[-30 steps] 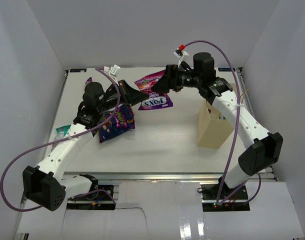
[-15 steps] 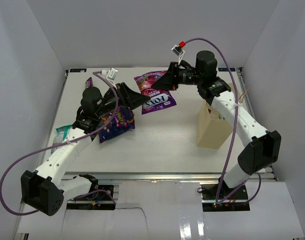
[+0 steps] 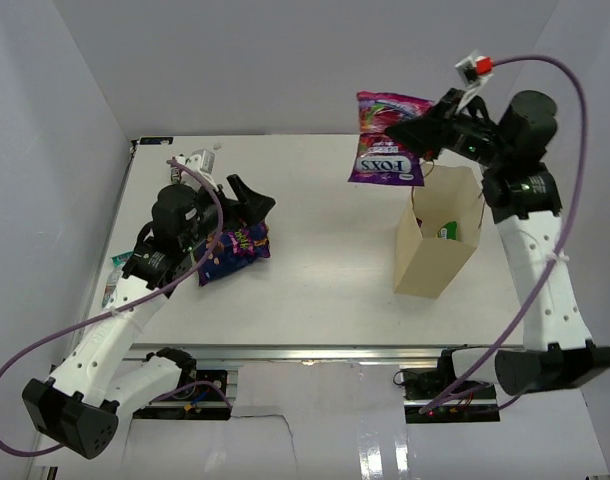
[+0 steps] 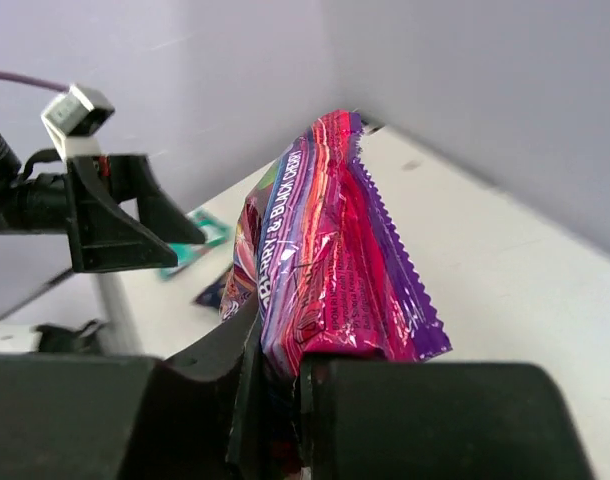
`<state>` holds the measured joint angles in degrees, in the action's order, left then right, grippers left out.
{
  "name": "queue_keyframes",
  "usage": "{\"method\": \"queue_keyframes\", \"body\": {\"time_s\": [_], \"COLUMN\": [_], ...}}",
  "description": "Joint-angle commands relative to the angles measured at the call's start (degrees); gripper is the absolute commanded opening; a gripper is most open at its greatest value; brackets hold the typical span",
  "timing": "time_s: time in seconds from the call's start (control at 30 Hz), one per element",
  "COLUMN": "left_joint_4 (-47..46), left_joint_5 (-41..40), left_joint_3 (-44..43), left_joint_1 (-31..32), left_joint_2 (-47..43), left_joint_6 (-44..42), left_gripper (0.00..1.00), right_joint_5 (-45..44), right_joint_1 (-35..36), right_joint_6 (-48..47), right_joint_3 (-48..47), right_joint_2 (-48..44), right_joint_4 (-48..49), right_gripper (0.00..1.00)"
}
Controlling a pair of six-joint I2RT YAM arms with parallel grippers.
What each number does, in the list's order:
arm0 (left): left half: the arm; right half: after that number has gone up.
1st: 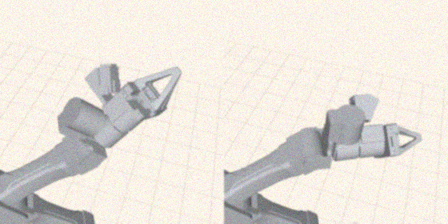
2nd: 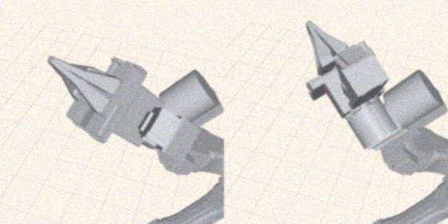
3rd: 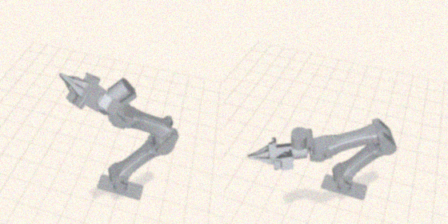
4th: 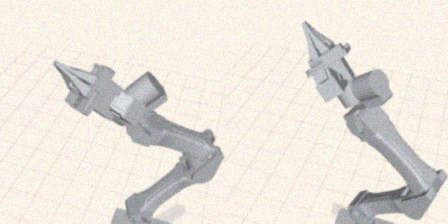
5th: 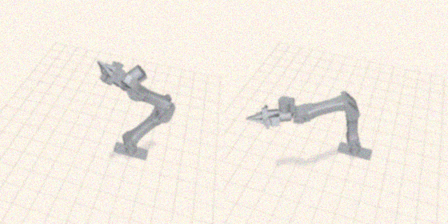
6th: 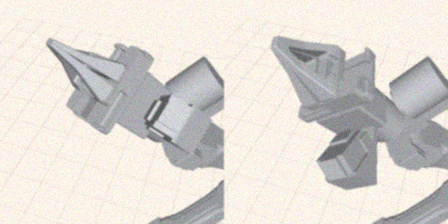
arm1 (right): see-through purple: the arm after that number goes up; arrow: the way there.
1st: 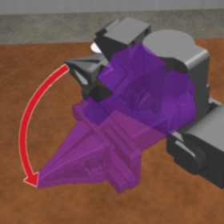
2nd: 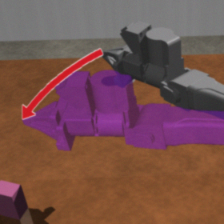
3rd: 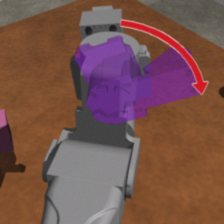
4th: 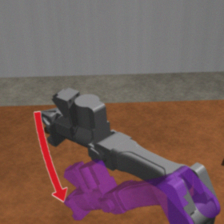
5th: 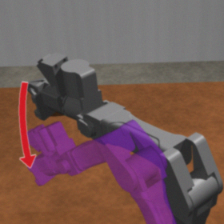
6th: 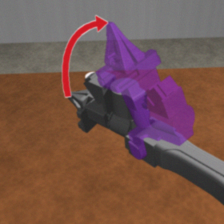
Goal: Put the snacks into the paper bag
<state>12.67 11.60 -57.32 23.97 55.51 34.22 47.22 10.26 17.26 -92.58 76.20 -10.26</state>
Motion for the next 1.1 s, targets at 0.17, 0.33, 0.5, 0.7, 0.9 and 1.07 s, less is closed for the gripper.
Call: {"method": "queue_keyframes", "body": {"time_s": [0.17,0.33,0.5,0.7,0.9,1.07], "left_joint_4": [17.91,21.16,24.25,26.18,25.75,21.97], "left_joint_5": [-18.88,-23.62,-26.80,-29.87,-30.50,-25.23], "left_joint_3": [3.44,3.44,3.18,5.02,6.96,7.92], "left_joint_1": [-0.67,-1.90,-2.96,-4.45,-7.87,-12.27], "left_joint_2": [3.11,5.14,6.63,6.98,8.30,12.07], "left_joint_6": [0.75,4.19,6.30,6.13,3.05,-2.56], "left_gripper": [0.97,0.96,0.96,0.96,0.96,0.96], "right_joint_5": [-25.75,-37.89,-43.80,-38.96,-37.03,-33.88], "right_joint_1": [-12.17,-14.57,-14.57,-14.39,-14.13,-13.87], "right_joint_6": [-19.08,-23.58,-27.36,-29.03,-31.40,-32.72], "right_joint_3": [-0.87,4.85,11.80,18.99,23.05,23.85], "right_joint_2": [-15.02,-18.36,-20.48,-21.19,-22.06,-21.97], "right_joint_4": [-7.22,-8.90,-9.42,-11.01,-11.01,-11.71], "right_gripper": [0.08,0.08,0.08,0.08,0.12,0.42]}}
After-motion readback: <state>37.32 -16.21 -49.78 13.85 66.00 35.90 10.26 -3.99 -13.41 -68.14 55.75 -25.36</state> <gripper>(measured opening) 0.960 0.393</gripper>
